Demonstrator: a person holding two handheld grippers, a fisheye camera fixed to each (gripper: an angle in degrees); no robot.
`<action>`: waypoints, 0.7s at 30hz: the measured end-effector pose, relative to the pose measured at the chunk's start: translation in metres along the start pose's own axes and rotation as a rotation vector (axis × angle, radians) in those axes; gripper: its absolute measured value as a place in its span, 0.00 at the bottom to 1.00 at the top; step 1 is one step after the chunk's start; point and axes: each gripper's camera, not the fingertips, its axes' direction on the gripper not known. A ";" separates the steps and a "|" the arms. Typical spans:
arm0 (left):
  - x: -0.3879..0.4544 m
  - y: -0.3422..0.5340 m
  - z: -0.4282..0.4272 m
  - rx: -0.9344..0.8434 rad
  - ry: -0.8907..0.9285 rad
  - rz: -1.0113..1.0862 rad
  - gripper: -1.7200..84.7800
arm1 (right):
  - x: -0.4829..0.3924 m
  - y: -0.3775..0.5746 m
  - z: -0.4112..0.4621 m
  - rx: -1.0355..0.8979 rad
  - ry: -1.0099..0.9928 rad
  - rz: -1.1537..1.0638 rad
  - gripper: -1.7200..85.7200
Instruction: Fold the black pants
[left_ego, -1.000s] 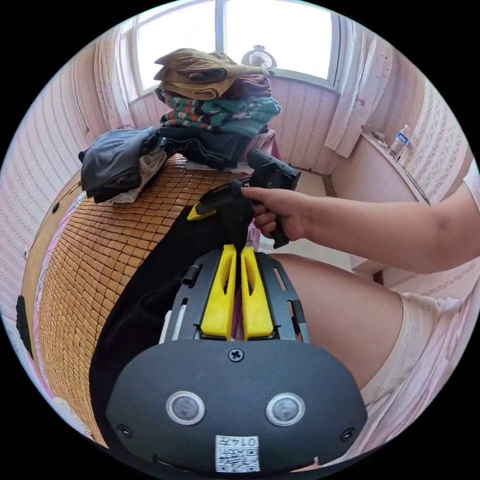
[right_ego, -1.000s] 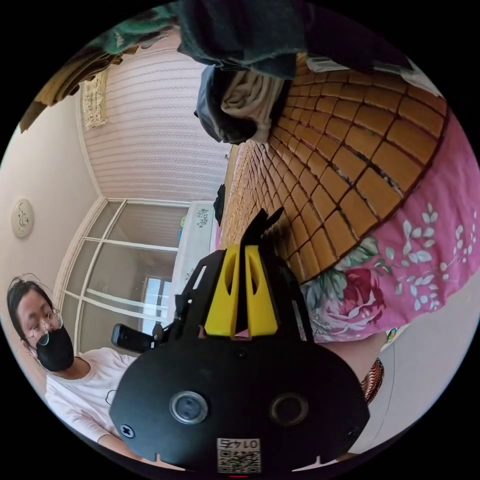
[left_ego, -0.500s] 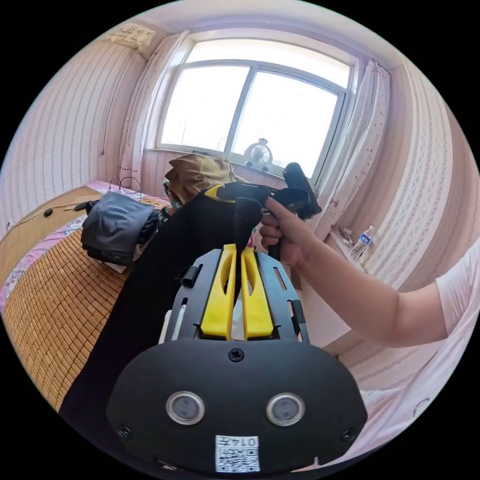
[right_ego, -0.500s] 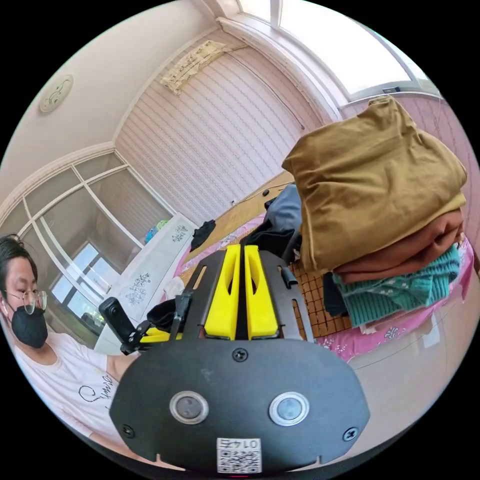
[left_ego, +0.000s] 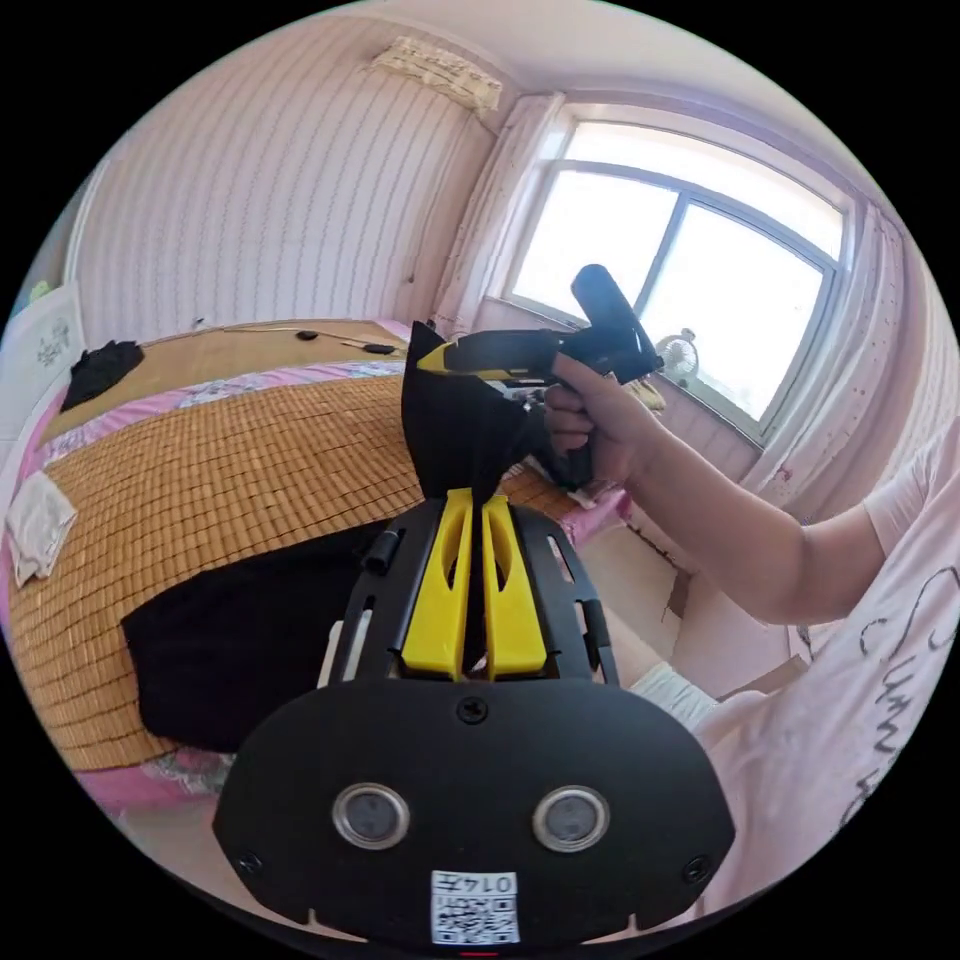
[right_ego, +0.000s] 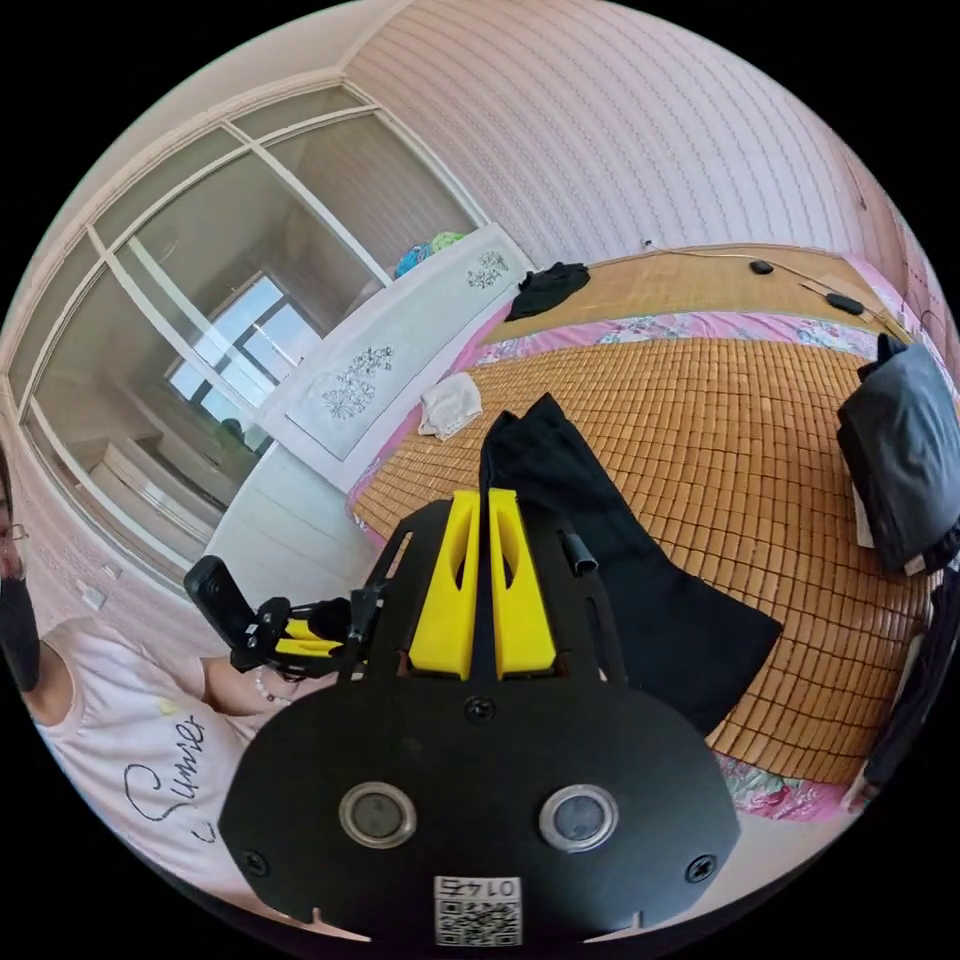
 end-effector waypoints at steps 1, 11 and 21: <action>-0.024 0.014 -0.024 0.002 -0.054 -0.045 0.01 | -0.023 -0.018 0.046 -0.052 -0.021 -0.034 0.04; -0.248 0.165 -0.133 -0.245 -0.521 -0.666 0.10 | -0.047 -0.020 0.293 -0.419 0.093 -0.084 0.08; -0.227 0.138 -0.084 -0.281 -0.290 -0.396 0.03 | -0.018 0.066 0.289 -0.543 0.425 -0.058 0.02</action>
